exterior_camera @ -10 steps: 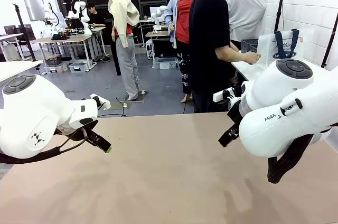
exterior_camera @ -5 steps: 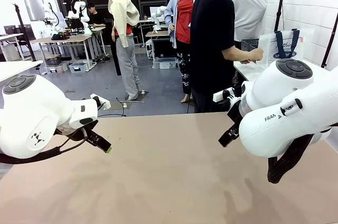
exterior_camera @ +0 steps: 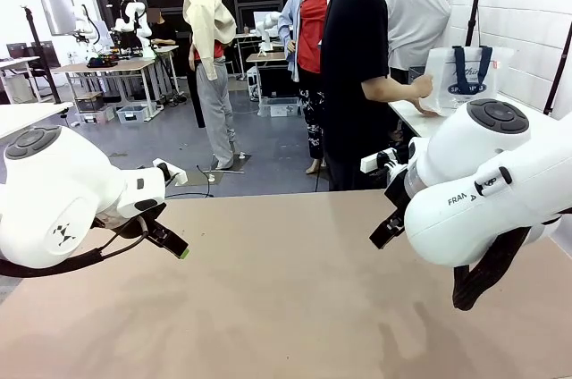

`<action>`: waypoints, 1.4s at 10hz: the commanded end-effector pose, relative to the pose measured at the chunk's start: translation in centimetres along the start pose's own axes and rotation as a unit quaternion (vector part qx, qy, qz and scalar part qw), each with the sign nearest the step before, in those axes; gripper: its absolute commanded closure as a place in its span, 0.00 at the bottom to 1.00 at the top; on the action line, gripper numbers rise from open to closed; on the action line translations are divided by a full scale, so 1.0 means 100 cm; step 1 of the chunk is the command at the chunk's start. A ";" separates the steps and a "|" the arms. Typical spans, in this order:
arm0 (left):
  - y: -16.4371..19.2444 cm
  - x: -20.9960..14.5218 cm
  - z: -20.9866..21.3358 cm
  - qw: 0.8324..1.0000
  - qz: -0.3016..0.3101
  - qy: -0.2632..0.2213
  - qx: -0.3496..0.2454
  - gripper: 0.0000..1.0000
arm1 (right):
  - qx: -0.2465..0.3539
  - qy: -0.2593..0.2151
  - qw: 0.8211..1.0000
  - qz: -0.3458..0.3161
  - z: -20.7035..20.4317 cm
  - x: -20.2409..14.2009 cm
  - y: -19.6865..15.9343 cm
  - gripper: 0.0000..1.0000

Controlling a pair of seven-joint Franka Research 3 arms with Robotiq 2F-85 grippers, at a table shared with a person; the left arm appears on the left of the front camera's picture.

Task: Transfer purchased items from the store into the shopping bag.
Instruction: Open the Reusable shopping bag in the center of the table.

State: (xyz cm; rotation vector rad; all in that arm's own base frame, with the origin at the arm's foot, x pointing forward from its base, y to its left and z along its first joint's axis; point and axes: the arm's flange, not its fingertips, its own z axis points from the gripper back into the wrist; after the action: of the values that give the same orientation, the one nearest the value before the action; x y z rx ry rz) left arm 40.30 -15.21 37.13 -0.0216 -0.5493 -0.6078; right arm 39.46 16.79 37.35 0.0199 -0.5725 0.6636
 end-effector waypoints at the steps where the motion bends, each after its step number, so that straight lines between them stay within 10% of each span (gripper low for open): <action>1: 0.001 0.000 0.000 1.000 0.001 0.000 0.000 0.00 | 0.000 0.000 1.000 0.000 0.000 0.000 0.000 0.00; 14: 0.001 0.000 0.000 1.000 0.001 0.000 0.000 0.00 | 0.000 0.000 1.000 0.000 0.000 0.000 0.000 0.00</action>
State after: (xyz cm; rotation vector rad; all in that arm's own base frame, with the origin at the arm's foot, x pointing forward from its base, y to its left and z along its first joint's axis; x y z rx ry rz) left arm 40.30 -15.21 37.13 -0.0216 -0.5493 -0.6078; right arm 39.46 16.79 37.35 0.0199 -0.5725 0.6636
